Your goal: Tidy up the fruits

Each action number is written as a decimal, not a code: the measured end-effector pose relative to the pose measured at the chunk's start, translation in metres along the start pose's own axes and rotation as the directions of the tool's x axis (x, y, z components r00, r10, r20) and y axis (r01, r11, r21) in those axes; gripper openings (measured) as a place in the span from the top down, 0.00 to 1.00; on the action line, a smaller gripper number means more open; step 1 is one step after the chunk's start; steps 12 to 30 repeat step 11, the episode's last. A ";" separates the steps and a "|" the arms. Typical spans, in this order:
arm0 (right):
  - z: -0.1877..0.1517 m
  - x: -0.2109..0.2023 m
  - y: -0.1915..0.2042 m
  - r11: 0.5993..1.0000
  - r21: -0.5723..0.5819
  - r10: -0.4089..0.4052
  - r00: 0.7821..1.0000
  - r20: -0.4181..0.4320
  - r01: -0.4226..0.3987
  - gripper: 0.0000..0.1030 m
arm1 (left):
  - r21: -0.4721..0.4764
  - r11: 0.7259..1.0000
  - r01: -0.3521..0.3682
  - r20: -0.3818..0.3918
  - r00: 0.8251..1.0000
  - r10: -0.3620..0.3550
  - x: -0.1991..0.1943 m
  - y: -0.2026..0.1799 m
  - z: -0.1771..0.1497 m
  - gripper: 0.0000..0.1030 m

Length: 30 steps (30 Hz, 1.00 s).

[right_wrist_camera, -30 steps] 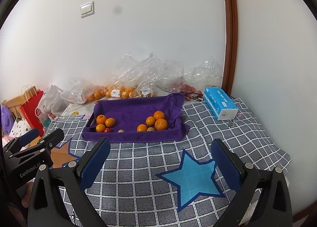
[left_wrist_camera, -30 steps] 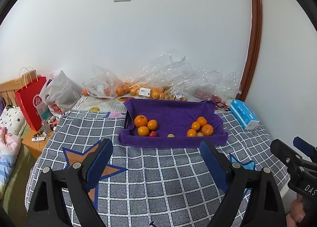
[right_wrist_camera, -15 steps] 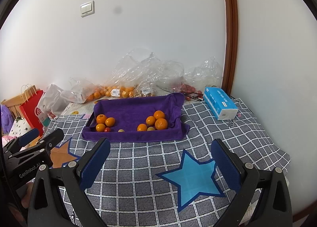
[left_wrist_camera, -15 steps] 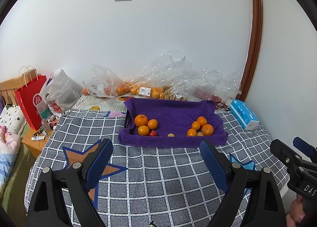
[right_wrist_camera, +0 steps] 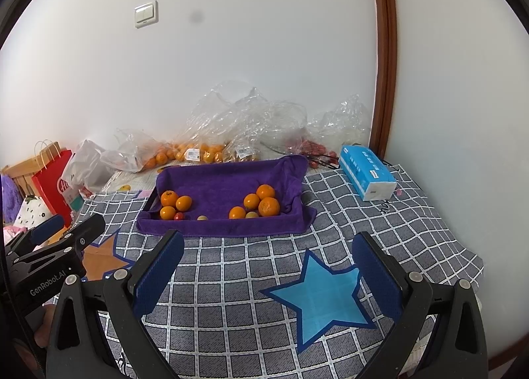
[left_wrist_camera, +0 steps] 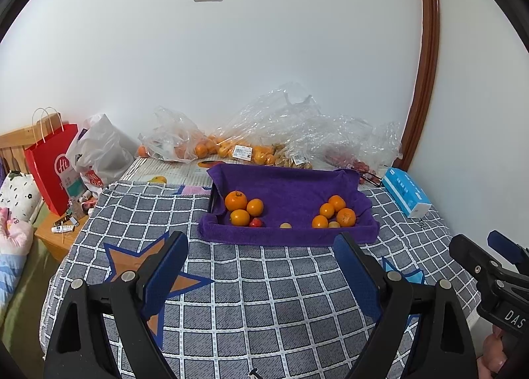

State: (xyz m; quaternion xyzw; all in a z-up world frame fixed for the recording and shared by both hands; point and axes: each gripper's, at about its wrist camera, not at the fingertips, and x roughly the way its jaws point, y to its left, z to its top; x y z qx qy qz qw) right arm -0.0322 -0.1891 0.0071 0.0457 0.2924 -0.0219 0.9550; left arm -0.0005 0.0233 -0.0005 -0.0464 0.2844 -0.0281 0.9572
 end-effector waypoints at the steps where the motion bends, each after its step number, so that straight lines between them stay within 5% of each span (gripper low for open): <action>1: 0.000 0.000 0.000 1.000 0.000 -0.001 1.000 -0.001 0.001 0.03 | 0.000 1.000 0.001 0.000 1.000 -0.001 0.000 0.000 0.000 0.13; 30: 0.000 0.000 0.003 1.000 -0.003 -0.004 1.000 0.000 0.004 0.03 | -0.010 1.000 0.000 0.002 1.000 0.000 -0.001 0.001 -0.001 0.13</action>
